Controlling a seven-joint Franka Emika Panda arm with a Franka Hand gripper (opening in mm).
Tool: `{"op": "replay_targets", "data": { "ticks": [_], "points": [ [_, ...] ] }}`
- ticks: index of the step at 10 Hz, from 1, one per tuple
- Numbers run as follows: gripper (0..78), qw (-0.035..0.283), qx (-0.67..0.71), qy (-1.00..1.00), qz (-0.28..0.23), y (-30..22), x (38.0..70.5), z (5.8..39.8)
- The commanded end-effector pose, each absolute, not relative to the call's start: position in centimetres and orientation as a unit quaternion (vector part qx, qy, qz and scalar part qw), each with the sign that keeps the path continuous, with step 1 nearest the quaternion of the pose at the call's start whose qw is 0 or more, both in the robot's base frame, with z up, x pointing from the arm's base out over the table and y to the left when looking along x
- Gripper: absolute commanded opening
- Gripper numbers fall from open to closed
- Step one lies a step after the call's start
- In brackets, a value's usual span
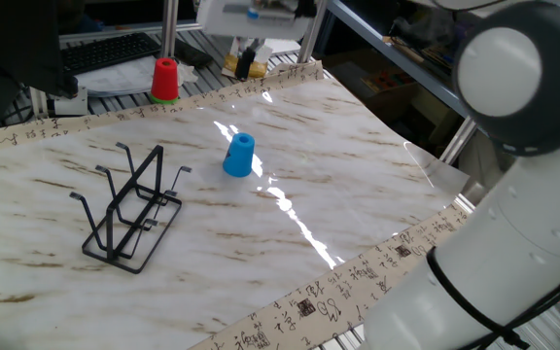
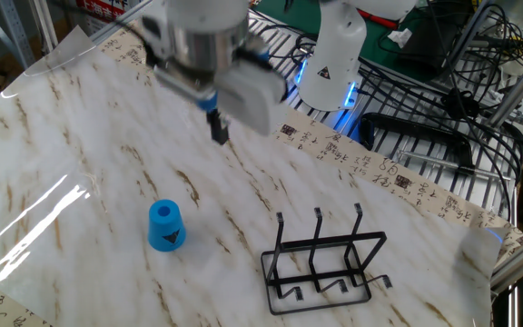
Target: Put the cup on the cup rack
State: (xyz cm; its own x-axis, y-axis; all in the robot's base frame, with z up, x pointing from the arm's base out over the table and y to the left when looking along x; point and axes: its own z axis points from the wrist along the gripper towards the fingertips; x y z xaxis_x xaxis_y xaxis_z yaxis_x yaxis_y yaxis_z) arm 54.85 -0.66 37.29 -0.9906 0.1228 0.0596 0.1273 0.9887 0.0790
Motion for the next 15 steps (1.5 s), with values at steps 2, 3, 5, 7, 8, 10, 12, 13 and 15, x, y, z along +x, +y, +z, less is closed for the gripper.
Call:
{"op": "replay_targets", "data": {
  "ticks": [2,3,5,7,8,10,12,13,15],
  "points": [
    [0.0,-0.018,-0.010,-1.000,0.000,-1.1,59.3,23.5],
    [0.0,-0.019,-0.008,-1.000,0.001,-1.2,59.3,22.5],
    [0.0,-0.021,-0.004,-1.000,0.003,-1.4,59.3,21.7],
    [0.0,-0.019,0.002,-1.000,0.002,-2.1,59.1,20.8],
    [0.0,-0.019,0.003,-1.000,0.002,-2.4,59.0,20.6],
    [0.0,-0.016,-0.009,-1.000,0.002,-2.5,59.0,20.6],
    [0.0,-0.014,-0.013,-1.000,0.000,-2.5,59.0,20.6],
    [0.0,-0.015,-0.007,-1.000,0.000,-2.5,59.0,20.6],
    [0.0,-0.022,0.008,-1.000,0.000,-2.5,59.0,20.6]
  ]
}}
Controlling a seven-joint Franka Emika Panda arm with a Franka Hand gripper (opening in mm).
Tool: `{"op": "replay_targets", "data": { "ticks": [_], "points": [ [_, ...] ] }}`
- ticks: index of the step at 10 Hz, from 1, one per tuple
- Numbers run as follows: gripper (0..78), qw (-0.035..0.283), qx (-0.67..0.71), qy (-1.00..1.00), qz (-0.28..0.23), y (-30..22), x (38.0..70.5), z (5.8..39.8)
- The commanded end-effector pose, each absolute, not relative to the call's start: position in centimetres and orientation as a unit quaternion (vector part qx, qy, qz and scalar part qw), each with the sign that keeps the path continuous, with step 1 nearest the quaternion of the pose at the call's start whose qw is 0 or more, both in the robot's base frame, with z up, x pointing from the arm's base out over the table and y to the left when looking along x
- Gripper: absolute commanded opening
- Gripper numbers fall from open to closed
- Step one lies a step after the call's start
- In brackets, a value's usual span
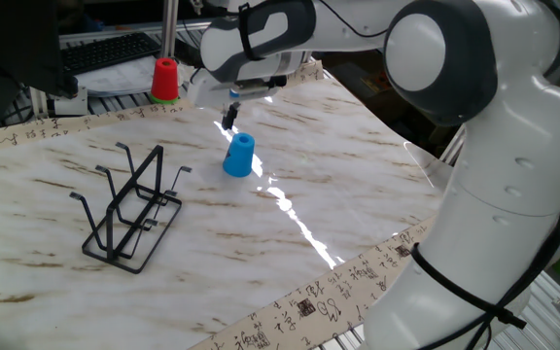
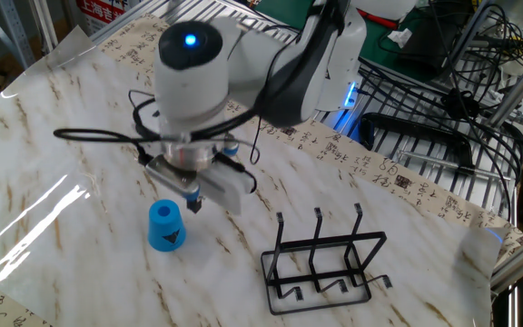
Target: Put the cup on the cup rack
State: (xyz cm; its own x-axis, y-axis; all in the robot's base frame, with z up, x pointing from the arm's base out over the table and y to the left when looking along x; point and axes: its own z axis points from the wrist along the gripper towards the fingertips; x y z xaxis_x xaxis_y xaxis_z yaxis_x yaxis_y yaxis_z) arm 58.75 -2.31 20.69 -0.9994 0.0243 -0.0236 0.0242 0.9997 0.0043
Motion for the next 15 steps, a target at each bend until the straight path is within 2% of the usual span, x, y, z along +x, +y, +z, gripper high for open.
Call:
{"op": "replay_targets", "data": {
  "ticks": [1,5,11,15],
  "points": [
    [0.0,0.022,-0.018,1.000,0.001,-2.54,58.98,20.59],
    [0.0,0.020,-0.006,1.000,0.003,-2.54,58.98,20.59],
    [0.0,-0.017,0.114,0.993,-0.001,-2.54,58.98,20.59],
    [0.0,-0.003,0.083,0.996,-0.010,-2.94,59.18,20.43]
  ]
}}
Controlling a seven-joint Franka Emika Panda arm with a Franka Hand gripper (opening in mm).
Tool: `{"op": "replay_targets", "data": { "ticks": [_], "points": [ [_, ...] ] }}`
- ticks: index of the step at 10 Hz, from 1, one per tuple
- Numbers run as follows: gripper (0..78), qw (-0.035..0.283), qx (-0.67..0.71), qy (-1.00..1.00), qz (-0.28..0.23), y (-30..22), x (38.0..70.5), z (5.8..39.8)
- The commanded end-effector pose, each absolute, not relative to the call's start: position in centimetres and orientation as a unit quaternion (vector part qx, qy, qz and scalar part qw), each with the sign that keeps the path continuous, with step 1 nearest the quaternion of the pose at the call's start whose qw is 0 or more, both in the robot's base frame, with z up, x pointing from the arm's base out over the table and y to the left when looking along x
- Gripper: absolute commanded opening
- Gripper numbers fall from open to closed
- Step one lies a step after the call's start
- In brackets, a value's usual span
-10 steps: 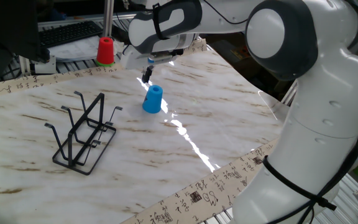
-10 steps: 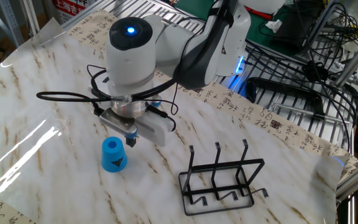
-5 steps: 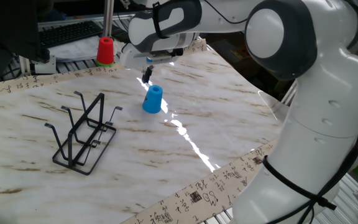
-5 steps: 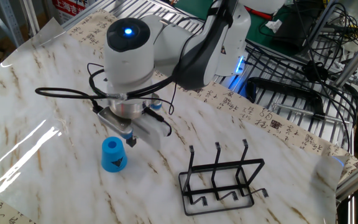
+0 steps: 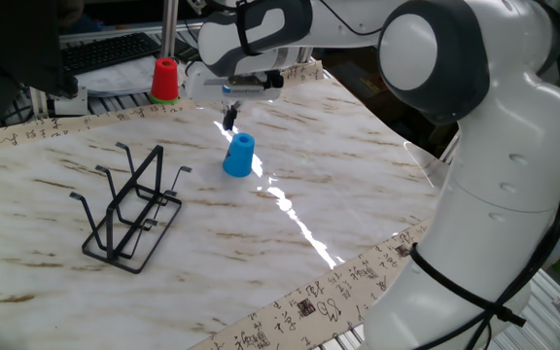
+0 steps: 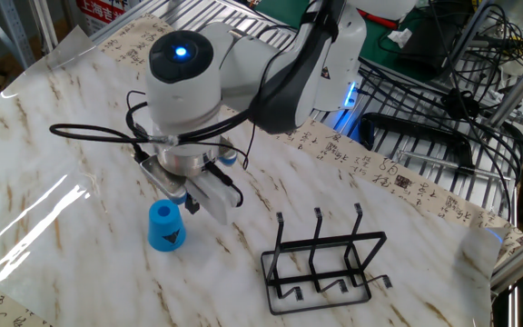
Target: Put the cup on the cup rack
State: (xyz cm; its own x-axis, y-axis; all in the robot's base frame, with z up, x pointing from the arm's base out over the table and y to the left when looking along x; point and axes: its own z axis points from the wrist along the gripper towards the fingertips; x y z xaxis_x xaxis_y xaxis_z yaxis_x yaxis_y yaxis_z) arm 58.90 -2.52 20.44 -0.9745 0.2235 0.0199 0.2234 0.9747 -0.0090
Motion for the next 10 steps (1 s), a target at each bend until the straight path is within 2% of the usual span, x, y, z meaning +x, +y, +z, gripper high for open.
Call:
{"op": "replay_targets", "data": {
  "ticks": [1,5,10],
  "points": [
    [0.0,0.001,-0.077,-0.997,0.011,-3.6,59.5,20.3],
    [0.0,-0.004,-0.043,-0.999,0.012,-6.9,60.4,19.0],
    [0.0,-0.007,-0.034,-0.999,0.012,-8.0,59.1,17.5]
  ]
}}
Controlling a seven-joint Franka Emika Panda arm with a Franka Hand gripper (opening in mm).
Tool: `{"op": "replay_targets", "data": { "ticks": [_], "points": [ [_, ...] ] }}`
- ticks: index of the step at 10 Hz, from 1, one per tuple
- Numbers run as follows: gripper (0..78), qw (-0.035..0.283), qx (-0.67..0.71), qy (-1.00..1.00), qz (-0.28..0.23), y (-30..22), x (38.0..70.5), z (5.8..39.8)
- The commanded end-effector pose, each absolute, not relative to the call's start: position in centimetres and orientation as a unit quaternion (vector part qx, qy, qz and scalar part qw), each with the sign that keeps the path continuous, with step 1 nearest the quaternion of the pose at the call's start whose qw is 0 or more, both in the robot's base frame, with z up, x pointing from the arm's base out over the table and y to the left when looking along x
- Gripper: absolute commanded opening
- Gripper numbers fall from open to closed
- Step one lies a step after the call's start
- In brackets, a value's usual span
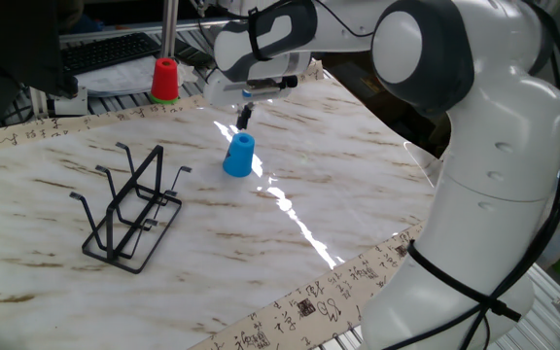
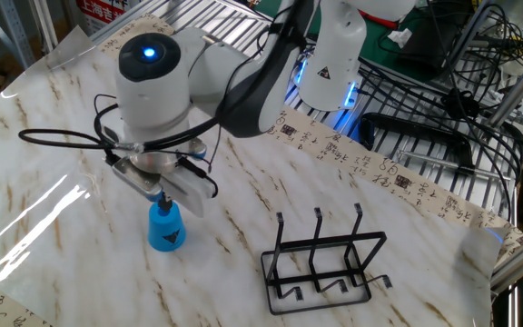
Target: Put the cup on the cup rack
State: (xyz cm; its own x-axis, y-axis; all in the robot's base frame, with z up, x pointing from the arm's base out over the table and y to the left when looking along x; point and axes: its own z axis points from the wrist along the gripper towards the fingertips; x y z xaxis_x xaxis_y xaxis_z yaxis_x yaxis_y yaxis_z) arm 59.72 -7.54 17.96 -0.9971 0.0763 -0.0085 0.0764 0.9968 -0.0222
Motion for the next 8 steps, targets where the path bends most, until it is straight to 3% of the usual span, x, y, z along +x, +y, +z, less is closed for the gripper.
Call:
{"op": "replay_targets", "data": {
  "ticks": [1,8],
  "points": [
    [0.0,0.009,0.030,0.999,-0.012,-8.22,58.81,17.20],
    [0.0,0.008,0.025,1.000,-0.009,-8.43,58.76,16.34]
  ]
}}
